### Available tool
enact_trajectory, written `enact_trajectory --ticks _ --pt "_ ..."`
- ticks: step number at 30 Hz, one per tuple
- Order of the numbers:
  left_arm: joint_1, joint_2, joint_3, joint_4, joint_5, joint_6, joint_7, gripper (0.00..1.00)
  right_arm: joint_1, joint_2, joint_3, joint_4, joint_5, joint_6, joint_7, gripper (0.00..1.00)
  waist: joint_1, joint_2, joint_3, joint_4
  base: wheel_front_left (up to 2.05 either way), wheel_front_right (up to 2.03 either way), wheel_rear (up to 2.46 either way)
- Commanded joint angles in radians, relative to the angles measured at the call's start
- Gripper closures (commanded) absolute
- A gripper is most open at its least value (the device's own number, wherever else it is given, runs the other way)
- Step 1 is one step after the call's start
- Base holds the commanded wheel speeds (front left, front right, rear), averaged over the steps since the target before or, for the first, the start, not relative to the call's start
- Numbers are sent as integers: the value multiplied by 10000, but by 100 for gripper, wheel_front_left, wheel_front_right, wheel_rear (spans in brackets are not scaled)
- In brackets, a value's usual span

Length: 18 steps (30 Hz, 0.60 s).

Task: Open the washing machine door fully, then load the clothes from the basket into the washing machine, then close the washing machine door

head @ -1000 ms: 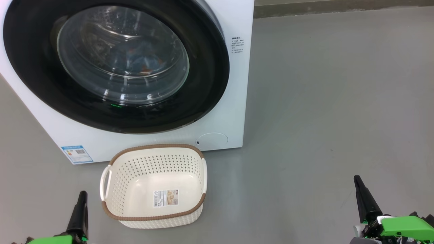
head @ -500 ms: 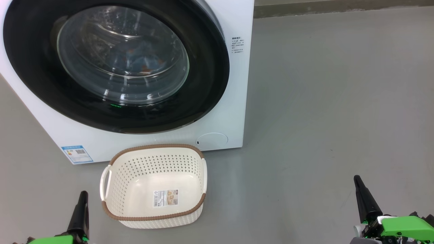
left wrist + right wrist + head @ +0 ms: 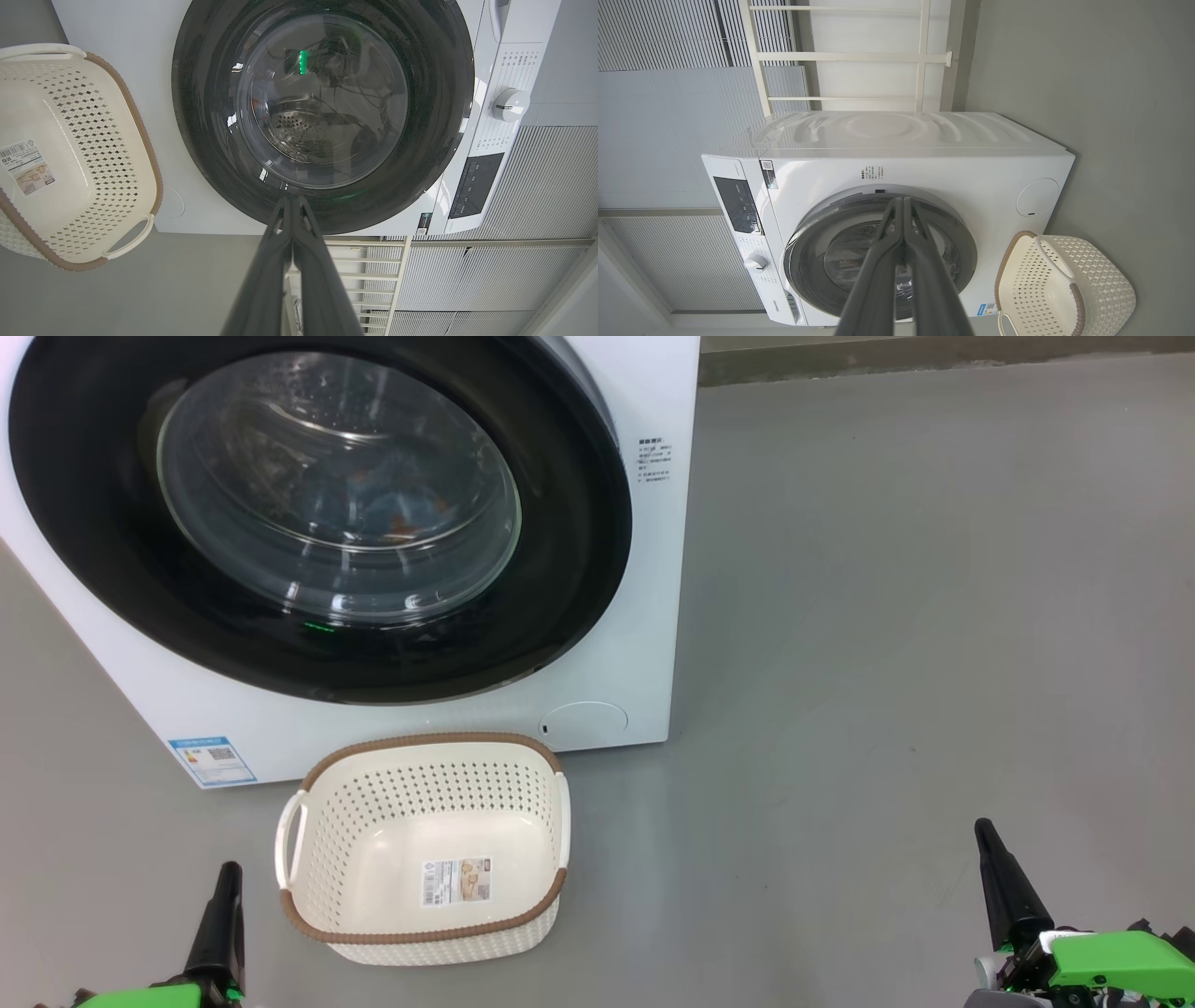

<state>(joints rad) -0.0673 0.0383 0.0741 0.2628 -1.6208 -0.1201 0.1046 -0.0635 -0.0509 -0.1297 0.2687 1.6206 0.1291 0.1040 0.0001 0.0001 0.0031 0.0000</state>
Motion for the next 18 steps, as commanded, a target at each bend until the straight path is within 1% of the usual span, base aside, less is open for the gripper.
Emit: enact_trajectory --ticks 1,18 --pt "-403 158 352 -179 85 -106 50 100 -439 -34 208 -242 -80 16 53 100 0 -1 0 0 0 0 0" --pt "-405 150 364 -178 95 -106 60 100 -440 -25 195 -242 -91 16 63 100 0 -1 0 0 0 0 0"
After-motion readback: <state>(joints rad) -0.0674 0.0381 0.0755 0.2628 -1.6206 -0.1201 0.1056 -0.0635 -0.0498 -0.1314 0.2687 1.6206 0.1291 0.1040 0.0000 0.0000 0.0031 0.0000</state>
